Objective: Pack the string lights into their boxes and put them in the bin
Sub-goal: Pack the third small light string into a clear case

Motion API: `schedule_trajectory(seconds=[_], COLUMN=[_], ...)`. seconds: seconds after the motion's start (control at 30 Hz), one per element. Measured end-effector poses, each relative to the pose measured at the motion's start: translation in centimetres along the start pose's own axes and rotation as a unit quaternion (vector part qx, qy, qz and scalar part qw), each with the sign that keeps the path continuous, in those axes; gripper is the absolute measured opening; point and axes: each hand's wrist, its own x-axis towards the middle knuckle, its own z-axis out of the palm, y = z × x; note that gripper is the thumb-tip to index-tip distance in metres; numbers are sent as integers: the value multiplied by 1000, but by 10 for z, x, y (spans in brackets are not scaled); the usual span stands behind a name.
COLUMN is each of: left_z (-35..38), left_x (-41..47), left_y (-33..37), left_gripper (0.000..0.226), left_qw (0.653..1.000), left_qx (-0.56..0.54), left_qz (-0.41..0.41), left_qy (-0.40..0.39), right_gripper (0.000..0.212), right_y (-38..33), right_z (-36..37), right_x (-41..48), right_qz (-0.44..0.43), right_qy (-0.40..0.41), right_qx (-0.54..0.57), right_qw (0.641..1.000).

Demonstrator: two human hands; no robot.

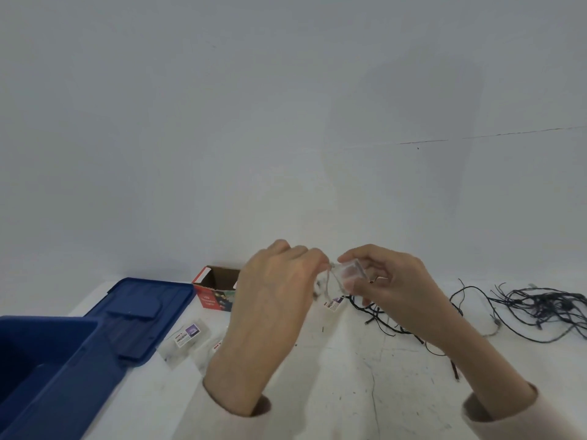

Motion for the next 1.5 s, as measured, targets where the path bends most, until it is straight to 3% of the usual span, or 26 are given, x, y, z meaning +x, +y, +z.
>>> schedule_trajectory(seconds=[0.07,0.17,0.27,0.4,0.47,0.53,0.6,0.7,0.77,0.83,0.93,1.03,1.17,1.27,1.33,1.43,1.5], left_z=[1,1,4,7,13,22,30,32,31,27,25,33,52,64,72,85,95], left_x=[2,6,4,-3,-10,-16,-20,-22,-25,-27,-29,-30,-42,-52,-59,-69,-75], left_y=[-9,-13,-16,-13,-4,4,11,13,12,9,12,14,7,4,4,1,-3], left_gripper=[18,16,13,27,33,30,35,35,26,12,16,18,17,15,22,43,40], left_qw=[1000,981,916,834,822,834,844,839,826,789,746,745,744,717,707,696,688], left_qx=[-18,-134,-336,-489,-502,-461,-413,-421,-460,-541,-600,-569,-544,-560,-560,-554,-551], left_qz=[-15,-109,-190,-240,-270,-301,-330,-331,-318,-290,-286,-348,-378,-391,-399,-411,-418], left_qy=[-16,-86,-112,-82,-21,45,90,97,64,0,-36,-10,-87,-140,-167,-201,-220], right_gripper=[29,28,27,29,51,69,76,77,75,60,44,36,48,38,28,35,35], right_y=[-1,-2,-1,4,7,8,9,11,12,14,14,18,39,52,60,70,78], right_z=[-4,-11,-13,-5,5,16,25,33,35,36,38,40,35,33,35,36,38], right_x=[-1,-3,-3,-2,-1,0,-1,-4,-6,-7,-9,-11,-12,-12,-12,-11,-10], right_qz=[-8,9,34,81,106,130,135,137,141,141,127,132,149,158,171,201,219], right_qy=[-43,-105,-146,-171,-158,-127,-105,-84,-65,-35,-7,-7,-59,-122,-115,-110,-116], right_qx=[44,138,248,415,488,537,569,584,583,574,548,473,331,278,258,233,227], right_qw=[998,985,957,890,852,823,805,796,797,806,827,871,930,939,944,945,942])
